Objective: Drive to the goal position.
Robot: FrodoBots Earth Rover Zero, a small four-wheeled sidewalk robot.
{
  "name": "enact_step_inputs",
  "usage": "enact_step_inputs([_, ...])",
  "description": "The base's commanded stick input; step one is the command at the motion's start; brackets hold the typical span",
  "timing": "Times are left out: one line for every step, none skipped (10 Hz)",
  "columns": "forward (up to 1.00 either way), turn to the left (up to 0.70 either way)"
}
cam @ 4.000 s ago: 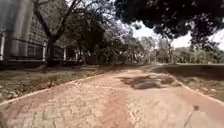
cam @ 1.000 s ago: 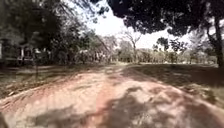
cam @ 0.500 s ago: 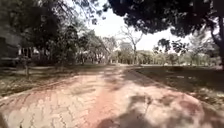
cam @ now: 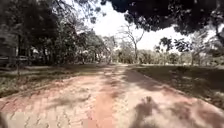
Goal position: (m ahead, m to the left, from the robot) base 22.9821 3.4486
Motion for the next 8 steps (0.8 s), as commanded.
enact_step_inputs([0.85, 0.00])
enact_step_inputs([0.85, 0.00])
enact_step_inputs([0.85, 0.00])
enact_step_inputs([0.85, 0.00])
enact_step_inputs([0.85, 0.00])
enact_step_inputs([0.85, 0.00])
enact_step_inputs([0.85, 0.00])
enact_step_inputs([0.85, 0.00])
